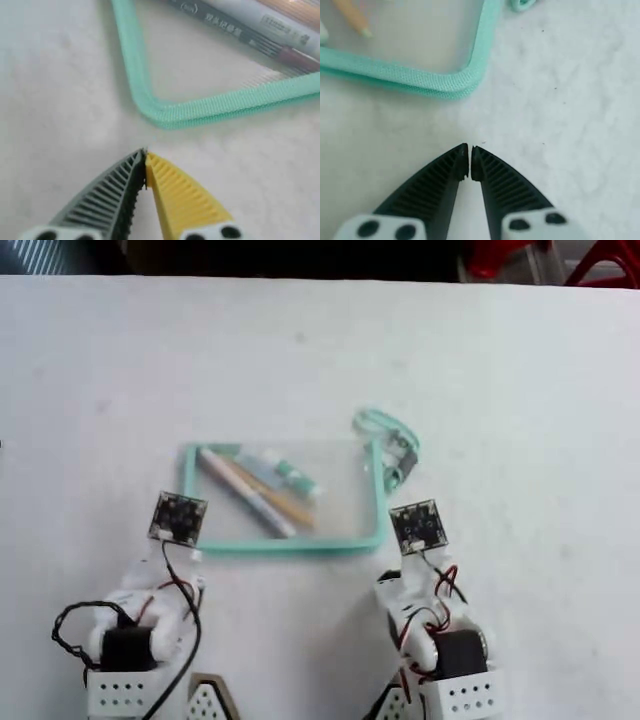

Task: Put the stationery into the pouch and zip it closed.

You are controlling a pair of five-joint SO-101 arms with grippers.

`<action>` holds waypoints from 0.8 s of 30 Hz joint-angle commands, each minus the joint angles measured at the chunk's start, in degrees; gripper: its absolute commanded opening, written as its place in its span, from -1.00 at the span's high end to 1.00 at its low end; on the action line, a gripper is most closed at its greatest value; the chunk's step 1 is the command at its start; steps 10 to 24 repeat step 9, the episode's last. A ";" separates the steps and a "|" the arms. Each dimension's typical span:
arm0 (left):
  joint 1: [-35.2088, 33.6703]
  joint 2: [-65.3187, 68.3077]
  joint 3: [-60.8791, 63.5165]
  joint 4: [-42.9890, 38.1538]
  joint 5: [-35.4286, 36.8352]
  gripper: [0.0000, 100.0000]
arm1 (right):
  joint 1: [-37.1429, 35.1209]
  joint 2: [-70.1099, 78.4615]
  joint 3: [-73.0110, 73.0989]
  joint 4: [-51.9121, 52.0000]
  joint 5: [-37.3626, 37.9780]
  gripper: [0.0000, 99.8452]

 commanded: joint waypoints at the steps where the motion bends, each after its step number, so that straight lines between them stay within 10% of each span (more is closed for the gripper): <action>1: -0.57 -0.57 -0.18 0.44 -0.18 0.95 | 0.57 -0.22 0.53 0.31 -0.70 0.96; 24: -0.13 -0.57 -0.18 0.35 -0.18 0.95 | 0.48 -0.22 0.53 0.31 -0.70 0.96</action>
